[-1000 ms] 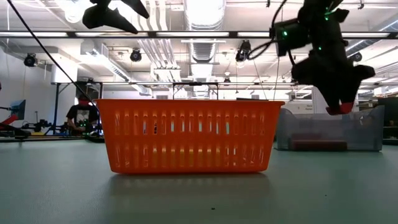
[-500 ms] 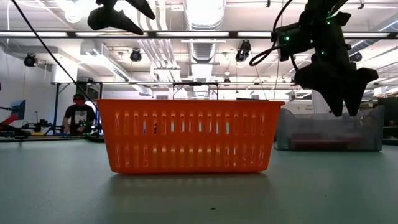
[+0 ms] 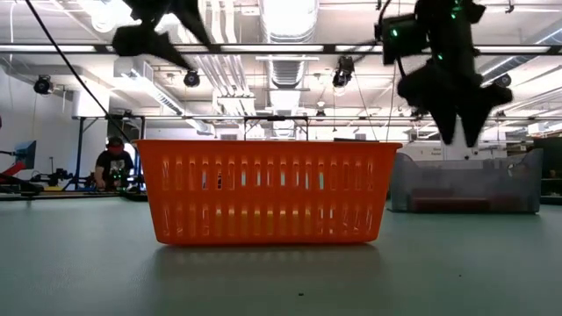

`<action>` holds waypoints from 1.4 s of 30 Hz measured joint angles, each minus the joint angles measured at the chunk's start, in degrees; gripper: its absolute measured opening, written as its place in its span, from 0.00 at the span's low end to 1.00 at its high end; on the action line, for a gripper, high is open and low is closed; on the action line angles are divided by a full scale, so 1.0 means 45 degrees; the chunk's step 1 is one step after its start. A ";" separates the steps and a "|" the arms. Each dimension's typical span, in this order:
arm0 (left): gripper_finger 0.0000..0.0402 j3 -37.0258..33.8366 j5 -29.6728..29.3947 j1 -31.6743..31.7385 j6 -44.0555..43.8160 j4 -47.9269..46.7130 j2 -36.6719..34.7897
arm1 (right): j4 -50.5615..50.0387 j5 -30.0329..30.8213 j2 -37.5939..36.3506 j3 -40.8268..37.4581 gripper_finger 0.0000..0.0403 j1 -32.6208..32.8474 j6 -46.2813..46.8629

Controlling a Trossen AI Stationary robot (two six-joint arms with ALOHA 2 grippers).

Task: Sort & place blocks by color
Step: Put the yellow block into the orange bin

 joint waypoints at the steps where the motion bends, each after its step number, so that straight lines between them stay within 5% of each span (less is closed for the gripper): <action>1: 0.64 0.0000 0.0243 0.0000 -0.0490 -0.0514 0.0120 | 0.0007 0.0054 -0.0001 0.0283 0.54 0.0000 0.0015; 6: 0.64 -0.0001 0.1900 0.0005 -0.2648 -0.3273 0.0971 | 0.0851 0.0090 0.0000 0.1627 0.54 0.0000 0.0099; 13: 0.64 -0.0010 0.3281 0.0005 -0.2717 -0.4352 0.2081 | 0.2415 0.0342 0.0033 0.3061 0.54 0.0005 0.0322; 30: 0.64 0.0112 0.2913 0.0335 -0.1545 -0.4221 0.1666 | 0.4821 0.0433 0.0219 0.4036 0.54 0.0034 0.0657; 42: 0.64 0.0141 0.2365 0.0335 -0.1301 -0.3935 0.1295 | 0.4268 0.0279 0.3153 0.6050 0.54 0.0549 -0.0498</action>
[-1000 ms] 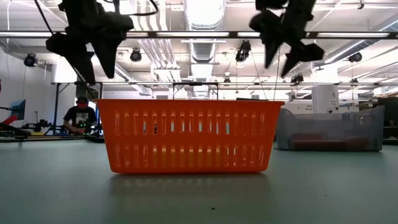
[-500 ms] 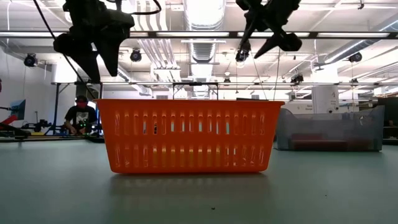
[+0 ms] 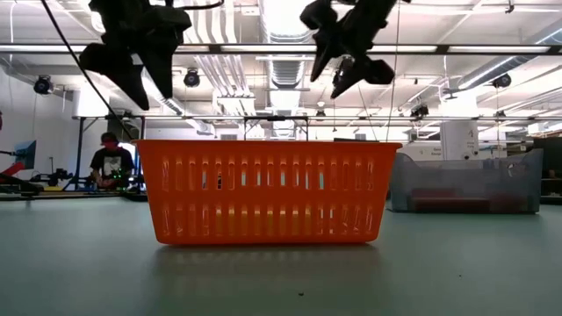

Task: Sort & place blocks by color
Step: Put the yellow block into the orange bin

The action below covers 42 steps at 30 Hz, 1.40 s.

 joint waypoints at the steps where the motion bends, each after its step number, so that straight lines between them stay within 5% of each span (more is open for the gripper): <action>1: 0.64 0.0000 0.0000 0.0000 -0.0006 0.0000 -0.0060 | -0.0245 -0.0005 0.0316 0.0291 0.54 0.0000 -0.0184; 10: 0.64 0.0005 -0.0105 0.0000 -0.0021 0.0000 -0.1238 | -0.2499 -0.0224 0.3155 0.3052 0.54 -0.0005 -0.1843; 28: 0.64 0.0000 -0.2359 0.0000 -0.0024 0.0004 -0.2916 | -0.4432 -0.0336 0.8247 0.7418 0.54 0.0890 -0.3315; 42: 0.64 -0.0073 -0.2487 0.0000 0.0076 -0.0009 -0.2868 | -0.4993 -0.0228 1.0303 0.8145 0.54 0.1078 -0.4011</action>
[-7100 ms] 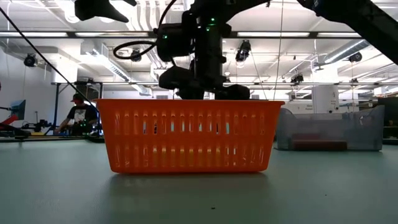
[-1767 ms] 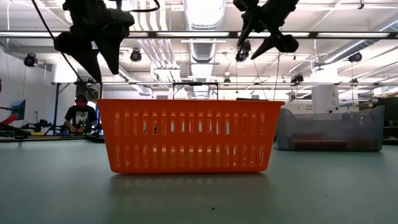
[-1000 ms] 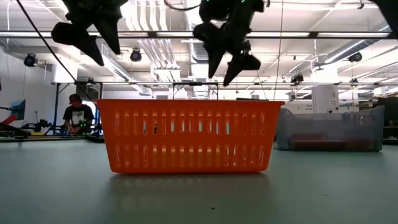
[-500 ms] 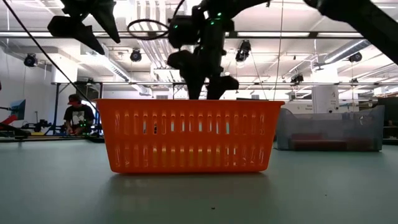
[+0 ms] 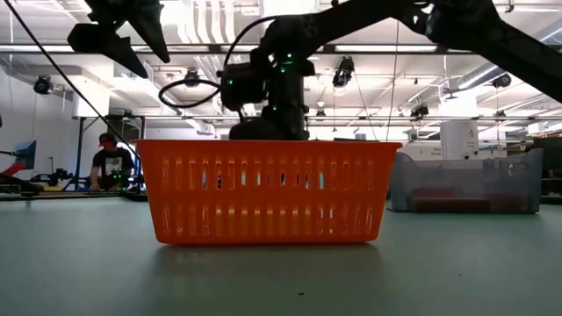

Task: Sort & place blocks by color
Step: Put the yellow block into the orange bin

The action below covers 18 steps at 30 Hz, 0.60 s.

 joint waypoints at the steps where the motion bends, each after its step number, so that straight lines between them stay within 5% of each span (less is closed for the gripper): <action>1: 0.64 0.0000 0.0002 0.0000 0.0003 0.0001 0.0000 | 0.0031 -0.0001 0.0051 0.0000 0.54 0.0000 -0.0067; 8: 0.64 0.0000 0.0005 0.0000 0.0005 0.0004 0.0000 | 0.0204 0.0002 0.0250 -0.0024 0.51 0.0000 -0.0288; 15: 0.64 0.0000 0.0000 0.0000 0.0099 0.0000 0.0036 | 0.0294 -0.0122 0.0250 -0.0053 0.30 0.0000 -0.0487; 18: 0.64 -0.0005 0.0005 0.0000 0.0248 -0.0001 0.0053 | 0.0363 -0.0346 0.0249 -0.0073 0.28 0.0000 -0.0574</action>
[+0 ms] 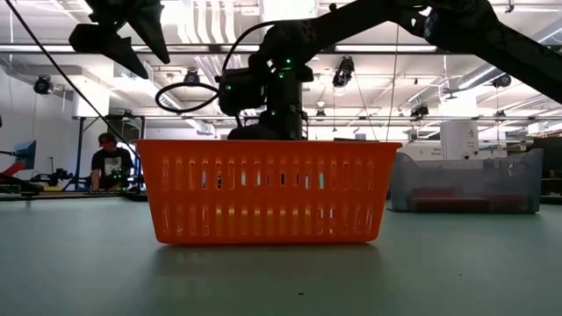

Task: Sort & place blocks by color
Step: Put the yellow block into the orange bin

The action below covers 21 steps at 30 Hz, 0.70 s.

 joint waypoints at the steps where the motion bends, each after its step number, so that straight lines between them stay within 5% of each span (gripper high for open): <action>1: 0.64 0.0000 -0.0005 0.0000 0.0000 0.0005 0.0000 | 0.0000 -0.0019 0.0000 0.0000 0.28 0.0005 0.0010; 21: 0.64 0.0000 -0.0005 0.0000 0.0119 0.0023 0.0015 | -0.1919 -0.0094 -0.1151 0.1957 0.28 0.0585 -0.0034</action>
